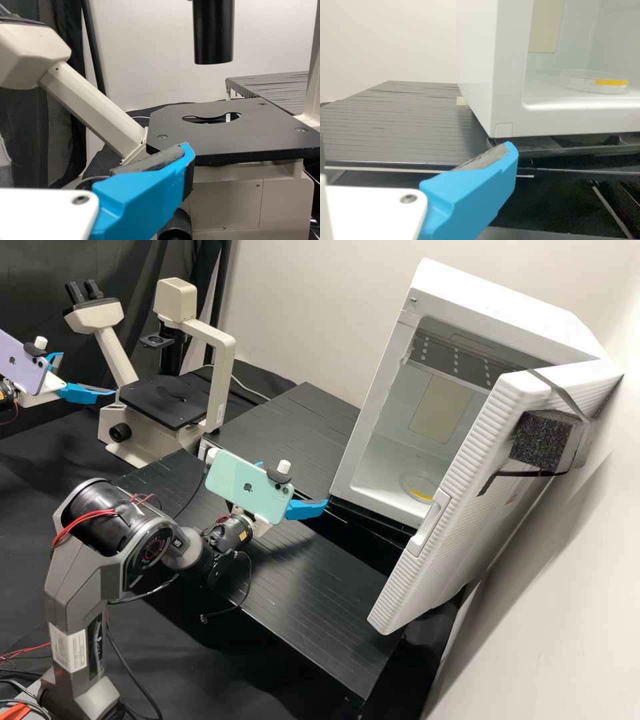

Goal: Take out the petri dish and place it under the microscope.

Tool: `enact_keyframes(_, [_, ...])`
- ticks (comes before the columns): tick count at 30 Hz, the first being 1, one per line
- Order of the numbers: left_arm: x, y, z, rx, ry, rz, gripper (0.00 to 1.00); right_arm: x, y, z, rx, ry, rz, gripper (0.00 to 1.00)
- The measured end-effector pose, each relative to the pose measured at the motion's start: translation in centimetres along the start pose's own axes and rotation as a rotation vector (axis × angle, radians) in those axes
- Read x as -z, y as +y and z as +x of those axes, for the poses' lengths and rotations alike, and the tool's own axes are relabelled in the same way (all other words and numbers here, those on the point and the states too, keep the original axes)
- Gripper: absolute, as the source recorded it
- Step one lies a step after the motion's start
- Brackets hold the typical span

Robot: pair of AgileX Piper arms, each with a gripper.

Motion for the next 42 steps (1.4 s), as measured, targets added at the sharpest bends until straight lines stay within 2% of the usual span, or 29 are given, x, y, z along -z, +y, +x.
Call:
enact_keyframes(5, [0.0, 0.0, 0.0, 0.000, 0.000, 0.000, 1.00, -0.1, 0.0, -0.2, -0.003, 0.008, -0.007, 1.00])
enact_keyframes(8, [0.0, 0.0, 0.0, 0.000, 0.000, 0.000, 1.00, -1.0, 0.3, -1.4, -0.011, 0.015, -0.015, 1.00])
enact_keyframes(12, [0.0, 0.0, 0.0, 0.000, 0.000, 0.000, 1.00, -2.6, 1.5, -3.9, -0.063, 0.037, 0.012, 1.00])
enact_keyframes(17, [0.0, 0.0, 0.0, 0.000, 0.000, 0.000, 1.00, -4.8, 3.4, -6.1, -0.129, 0.007, 0.057, 1.00])
enact_keyframes(21, [0.0, 0.0, 0.0, 0.000, 0.000, 0.000, 1.00, -6.5, 4.9, -6.2, -0.174, -0.041, 0.060, 1.00])
enact_keyframes(26, [0.0, 0.0, 0.0, 0.000, 0.000, 0.000, 1.00, -8.6, 7.2, -4.3, -0.238, -0.072, 0.050, 1.00])
enact_keyframes(33, [0.0, 0.0, 0.0, 0.000, 0.000, 0.000, 1.00, -9.5, 10.8, -0.5, -0.314, -0.022, 0.004, 1.00])
enact_keyframes(35, [0.0, 0.0, 0.0, 0.000, 0.000, 0.000, 1.00, -9.5, 11.9, 0.7, -0.325, -0.002, -0.020, 1.00])
enact_keyframes(40, [0.0, 0.0, 0.0, 0.000, 0.000, 0.000, 1.00, -10.0, 14.2, 4.3, -0.304, 0.005, -0.018, 1.00])
enact_keyframes(42, [0.0, 0.0, 0.0, 0.000, 0.000, 0.000, 1.00, -10.4, 14.7, 5.6, -0.278, -0.003, -0.007, 1.00])
